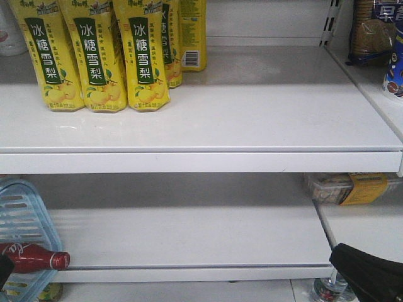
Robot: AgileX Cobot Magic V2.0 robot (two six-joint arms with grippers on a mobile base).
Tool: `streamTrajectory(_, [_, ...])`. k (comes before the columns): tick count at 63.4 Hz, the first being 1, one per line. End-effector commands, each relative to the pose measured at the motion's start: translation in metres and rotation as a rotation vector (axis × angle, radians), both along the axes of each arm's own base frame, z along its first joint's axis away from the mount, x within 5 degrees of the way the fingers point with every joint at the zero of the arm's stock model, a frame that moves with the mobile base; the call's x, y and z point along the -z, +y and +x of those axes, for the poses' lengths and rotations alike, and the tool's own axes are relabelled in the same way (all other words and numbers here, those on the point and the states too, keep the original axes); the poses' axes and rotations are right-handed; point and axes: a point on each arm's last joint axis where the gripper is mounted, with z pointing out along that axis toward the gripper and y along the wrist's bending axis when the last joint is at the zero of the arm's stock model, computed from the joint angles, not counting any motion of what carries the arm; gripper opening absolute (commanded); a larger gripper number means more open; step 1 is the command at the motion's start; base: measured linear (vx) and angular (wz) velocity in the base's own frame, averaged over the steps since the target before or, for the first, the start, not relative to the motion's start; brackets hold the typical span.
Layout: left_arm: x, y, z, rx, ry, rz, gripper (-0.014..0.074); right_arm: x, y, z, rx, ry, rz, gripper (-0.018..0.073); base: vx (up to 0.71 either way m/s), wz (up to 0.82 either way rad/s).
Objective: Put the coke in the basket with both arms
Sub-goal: 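Swing the basket with the bottle away from the shelf using the left gripper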
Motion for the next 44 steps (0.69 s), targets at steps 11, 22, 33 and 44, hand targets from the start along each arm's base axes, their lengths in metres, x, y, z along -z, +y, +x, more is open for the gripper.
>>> streamTrajectory(11, [0.001,0.004,-0.005,-0.029,0.013,-0.1,-0.0006,-0.009,-0.001,0.002,0.015,-0.045,-0.031,-0.0005,0.0,0.0])
streamTrajectory(22, [-0.005,0.006,-0.013,-0.02,-0.117,-0.03,-0.0006,-0.009,-0.001,0.002,0.015,-0.045,-0.031,-0.0005,0.0,0.0])
streamTrajectory(33, [-0.007,0.007,-0.014,-0.024,-0.167,0.041,-0.0006,-0.009,-0.001,0.002,0.015,-0.045,-0.031,-0.0005,0.0,0.0])
streamTrajectory(44, [-0.007,0.009,-0.013,-0.07,-0.176,0.078,-0.0006,-0.009,-0.001,0.002,0.015,-0.045,-0.031,-0.0005,0.0,0.0])
